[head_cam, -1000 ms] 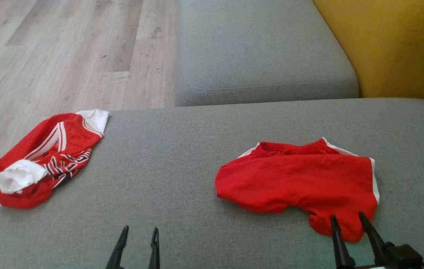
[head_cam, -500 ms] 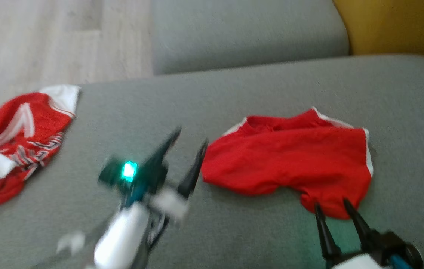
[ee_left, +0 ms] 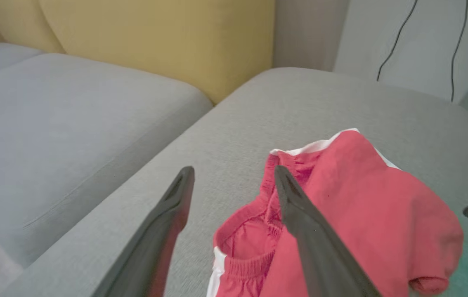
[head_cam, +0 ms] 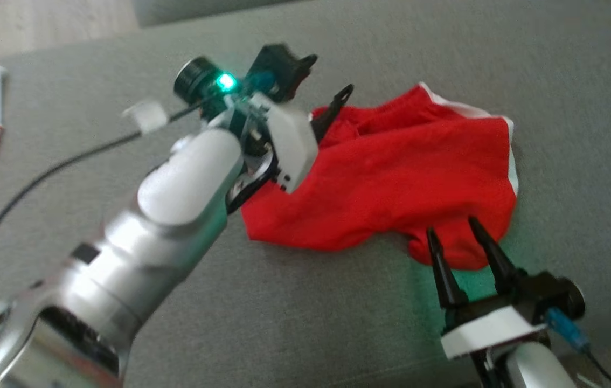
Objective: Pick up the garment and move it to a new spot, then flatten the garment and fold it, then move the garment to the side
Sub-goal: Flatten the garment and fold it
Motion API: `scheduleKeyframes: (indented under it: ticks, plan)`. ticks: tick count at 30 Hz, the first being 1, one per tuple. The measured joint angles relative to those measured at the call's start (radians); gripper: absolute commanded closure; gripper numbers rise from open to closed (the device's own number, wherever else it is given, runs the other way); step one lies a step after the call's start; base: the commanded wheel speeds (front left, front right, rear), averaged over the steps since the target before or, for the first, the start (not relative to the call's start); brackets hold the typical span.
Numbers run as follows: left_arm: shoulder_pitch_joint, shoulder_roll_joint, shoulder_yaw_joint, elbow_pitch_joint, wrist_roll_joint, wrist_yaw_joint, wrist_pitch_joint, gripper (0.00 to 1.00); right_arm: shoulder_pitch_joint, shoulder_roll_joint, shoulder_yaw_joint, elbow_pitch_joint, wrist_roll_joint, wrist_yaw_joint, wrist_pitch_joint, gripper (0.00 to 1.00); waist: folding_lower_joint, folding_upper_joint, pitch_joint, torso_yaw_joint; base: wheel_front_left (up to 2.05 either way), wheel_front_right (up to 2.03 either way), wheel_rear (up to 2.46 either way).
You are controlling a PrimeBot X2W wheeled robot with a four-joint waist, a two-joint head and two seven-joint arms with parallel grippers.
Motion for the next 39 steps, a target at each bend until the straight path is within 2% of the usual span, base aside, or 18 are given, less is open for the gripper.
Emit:
scheduleKeyframes:
  ticks: [5, 11, 16, 21, 22, 23, 24, 27, 35, 39]
  plan:
    - [-0.114, 0.016, -0.144, 0.055, -0.109, 0.0, 0.072, 0.0, -0.068, 0.0, 0.027, -0.001, 0.028, 0.0, 0.0, 0.0, 0.0001, 0.0, 0.08, -0.05, 0.0, 0.0, 0.0]
    - [-0.16, 0.049, -0.275, 0.069, -0.237, 0.0, 0.099, 0.0, -0.085, 0.0, 0.044, -0.001, 0.062, 0.0, 0.0, 0.0, -0.0001, 0.0, 0.146, -0.115, 0.0, 0.0, 0.0]
    - [-0.2, 0.072, -0.338, 0.049, -0.33, 0.0, 0.137, 0.0, -0.107, 0.0, 0.06, -0.002, 0.084, 0.0, 0.0, 0.0, 0.0, 0.0, 0.194, -0.154, 0.0, 0.0, 0.0]
    - [-0.206, 0.111, -0.363, 0.037, -0.34, 0.0, 0.17, 0.0, -0.128, 0.0, 0.067, -0.011, 0.096, 0.0, 0.0, 0.0, -0.0002, 0.0, 0.225, -0.182, 0.0, 0.0, 0.0]
    - [-0.206, 0.118, -0.363, 0.031, -0.342, 0.0, 0.184, 0.52, -0.128, 0.0, 0.069, -0.011, 0.096, 0.0, 0.0, 0.0, -0.0002, 0.0, 0.23, -0.186, 0.0, 0.0, 0.0]
    - [-0.206, 0.124, -0.364, 0.018, -0.352, 0.0, 0.211, 0.92, -0.128, 0.0, 0.071, -0.011, 0.1, 0.0, 0.0, 0.0, -0.0002, 0.0, 0.234, -0.19, 0.0, 0.0, 0.0]
    - [-0.205, 0.129, -0.365, -0.002, -0.361, 0.0, 0.231, 1.0, -0.128, 0.0, 0.072, -0.011, 0.105, 0.0, 0.0, 0.0, -0.0001, 0.0, 0.238, -0.194, 0.0, 0.0, 0.0]
    - [-0.205, 0.138, -0.368, -0.064, -0.351, 0.0, 0.21, 1.0, -0.129, 0.0, 0.073, -0.01, 0.106, 0.0, 0.0, 0.0, 0.0, -0.0001, 0.242, -0.197, 0.0, 0.0, 0.0]
    - [-0.319, 0.135, -0.38, -0.082, -0.287, 0.0, -0.093, 1.0, -0.125, 0.0, 0.06, 0.004, 0.088, 0.0, 0.0, 0.0, -0.0003, 0.0, 0.159, -0.179, 0.0, 0.0, 0.0]
    - [-0.399, 0.116, -0.381, -0.11, -0.285, 0.0, -0.198, 1.0, -0.09, 0.0, 0.029, 0.006, 0.06, 0.0, 0.0, 0.0, -0.0004, 0.0, 0.097, -0.156, 0.0, 0.0, 0.0]
